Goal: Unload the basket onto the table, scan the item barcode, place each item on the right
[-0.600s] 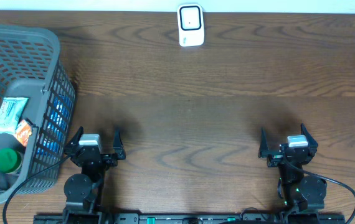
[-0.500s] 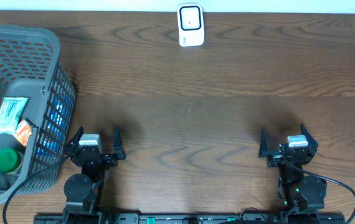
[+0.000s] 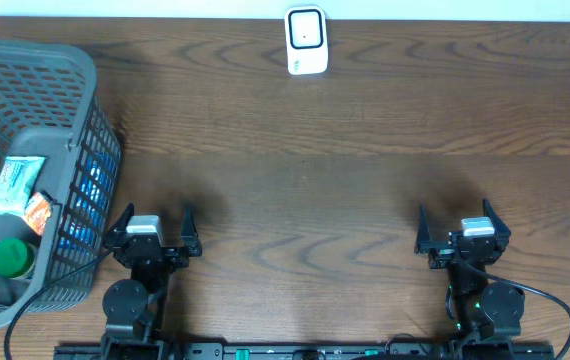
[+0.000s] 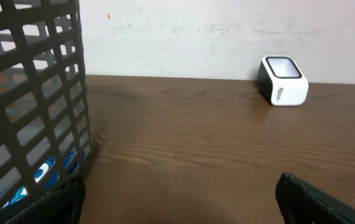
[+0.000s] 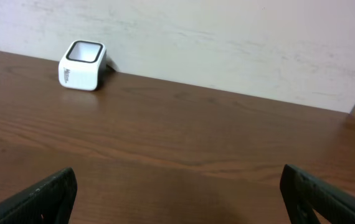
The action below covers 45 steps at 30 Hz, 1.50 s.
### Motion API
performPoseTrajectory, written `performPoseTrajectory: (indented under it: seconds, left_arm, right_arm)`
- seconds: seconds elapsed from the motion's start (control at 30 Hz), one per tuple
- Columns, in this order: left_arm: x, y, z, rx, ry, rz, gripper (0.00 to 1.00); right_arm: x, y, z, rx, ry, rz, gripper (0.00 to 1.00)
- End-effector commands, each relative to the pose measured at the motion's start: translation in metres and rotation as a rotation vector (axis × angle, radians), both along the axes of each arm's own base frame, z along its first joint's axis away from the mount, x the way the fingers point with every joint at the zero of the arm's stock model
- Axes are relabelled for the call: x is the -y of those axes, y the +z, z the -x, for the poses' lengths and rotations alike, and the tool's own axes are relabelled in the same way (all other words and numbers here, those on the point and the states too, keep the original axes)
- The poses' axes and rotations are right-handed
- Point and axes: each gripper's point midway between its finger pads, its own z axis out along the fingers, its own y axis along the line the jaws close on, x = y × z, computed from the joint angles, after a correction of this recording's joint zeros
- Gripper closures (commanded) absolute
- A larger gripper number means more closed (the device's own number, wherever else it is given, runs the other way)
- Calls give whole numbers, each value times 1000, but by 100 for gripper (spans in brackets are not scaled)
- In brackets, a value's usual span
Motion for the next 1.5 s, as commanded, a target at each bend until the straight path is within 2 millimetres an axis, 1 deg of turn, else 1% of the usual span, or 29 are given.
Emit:
performPoseTrajectory:
  seconds: [0.0, 0.03, 0.17, 0.23, 0.47, 0.6, 0.63, 0.67, 0.73, 0.77, 0.83, 0.87, 0.93, 1.0, 1.13, 1.23, 1.27, 1.3, 1.37, 1.47]
  left_arm:
    - [-5, -8, 1, -22, 35, 71, 2]
    - [-4, -3, 1, -13, 30, 83, 2]
    - [16, 20, 4, 18, -87, 98, 2]
    - [22, 28, 7, 2, -124, 101, 2]
    - [26, 43, 12, -128, -142, 104, 2]
    - [26, 60, 12, -212, -135, 123, 2]
    - [30, 65, 14, -242, -156, 128, 2]
    - [38, 69, 16, -270, -202, 137, 2]
    - [62, 69, 27, -351, -338, 179, 2]
    - [68, 64, 31, -398, -371, 194, 2]
    - [68, 54, 29, -438, -364, 198, 2]
    - [68, 52, 28, -448, -366, 200, 2]
    - [72, 53, 27, -455, -389, 209, 2]
    - [77, 59, 28, -456, -417, 218, 2]
    - [76, 84, 30, -469, -415, 217, 2]
    - [76, 109, 29, -499, -412, 208, 2]
    - [75, 121, 27, -519, -401, 207, 2]
    - [73, 125, 26, -528, -390, 205, 2]
    - [62, 140, 18, -565, -318, 185, 2]
    - [26, 160, -1, -609, -80, 152, 2]
  right_arm:
    - [2, 0, 0, -1, -10, -10, 1]
    - [2, 0, 0, -1, -10, -10, 1]
    - [2, -1, 0, -1, -10, -10, 1]
    - [2, 0, 0, -1, -10, -10, 1]
    - [2, -1, 0, -1, -10, -10, 1]
    - [2, 0, 0, -1, -10, -10, 1]
    - [2, 0, 0, -1, -10, -10, 1]
    - [2, -1, 0, -1, -10, -10, 1]
    - [2, -1, 0, -1, -10, -10, 1]
    - [2, -1, 0, -1, -10, -10, 1]
    - [2, -1, 0, -1, -10, -10, 1]
    - [2, 0, 0, -1, -10, -10, 1]
    - [2, 0, 0, -1, -10, -10, 1]
    - [2, 0, 0, -1, -10, -10, 1]
    - [2, 0, 0, -1, -10, -10, 1]
    - [2, 0, 0, -1, -10, -10, 1]
    - [2, 0, 0, -1, -10, -10, 1]
    - [2, 0, 0, -1, -10, -10, 1]
    - [2, 0, 0, -1, -10, -10, 1]
    - [2, 0, 0, -1, -10, -10, 1]
